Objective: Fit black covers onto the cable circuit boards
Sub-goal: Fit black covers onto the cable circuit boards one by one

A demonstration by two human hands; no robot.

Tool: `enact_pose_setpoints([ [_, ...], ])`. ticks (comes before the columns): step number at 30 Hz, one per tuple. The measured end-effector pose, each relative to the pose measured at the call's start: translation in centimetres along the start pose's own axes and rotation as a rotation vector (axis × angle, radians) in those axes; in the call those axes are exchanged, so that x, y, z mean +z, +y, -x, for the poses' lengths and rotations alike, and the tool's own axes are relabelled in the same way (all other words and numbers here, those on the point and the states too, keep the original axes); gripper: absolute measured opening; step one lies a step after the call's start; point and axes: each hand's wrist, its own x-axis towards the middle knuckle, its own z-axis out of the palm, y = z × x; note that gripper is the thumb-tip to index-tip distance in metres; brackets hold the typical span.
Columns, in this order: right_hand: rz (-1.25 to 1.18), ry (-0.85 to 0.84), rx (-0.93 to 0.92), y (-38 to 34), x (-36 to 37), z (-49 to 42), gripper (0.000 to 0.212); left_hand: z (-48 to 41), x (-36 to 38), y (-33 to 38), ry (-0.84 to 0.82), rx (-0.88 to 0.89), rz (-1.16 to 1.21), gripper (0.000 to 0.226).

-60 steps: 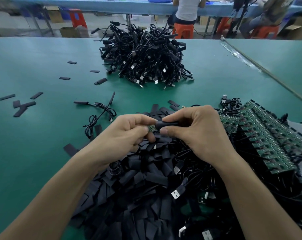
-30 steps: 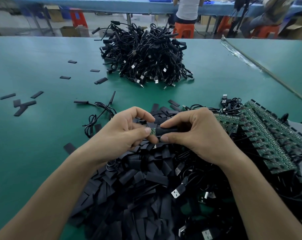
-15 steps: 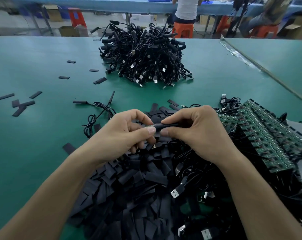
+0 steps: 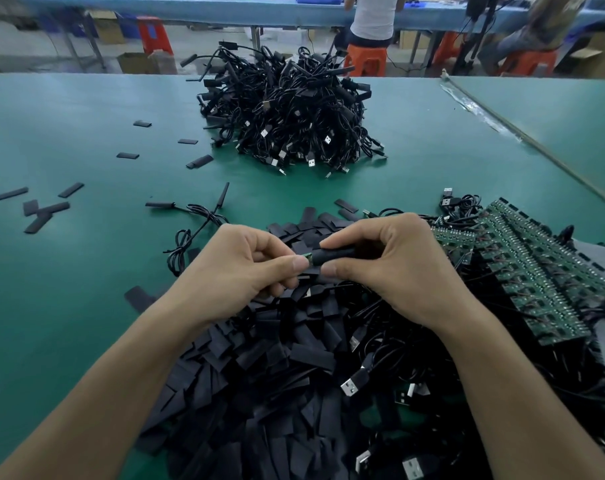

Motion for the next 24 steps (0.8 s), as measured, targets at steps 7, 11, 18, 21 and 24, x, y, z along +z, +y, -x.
enact_pose_setpoints([
  [7,0.021,0.052,-0.017,0.08,-0.03,-0.03,0.023,-0.03,-0.23,-0.08,-0.029,-0.016,0.03,0.015],
  [11,0.01,-0.022,0.004,0.02,0.06,0.1,0.026,0.14,-0.06,-0.01,-0.069,0.005,-0.024,0.015],
  [18,0.0,-0.001,-0.001,0.05,0.12,0.0,0.023,0.31,-0.06,0.36,-0.072,-0.012,-0.001,0.015],
  [21,0.009,0.012,0.0,0.15,0.14,-0.08,0.023,0.39,-0.13,0.48,-0.075,-0.024,0.009,0.012],
  [24,0.015,0.003,-0.009,0.15,0.16,-0.05,0.026,0.4,-0.13,0.54,-0.081,-0.026,0.007,0.011],
])
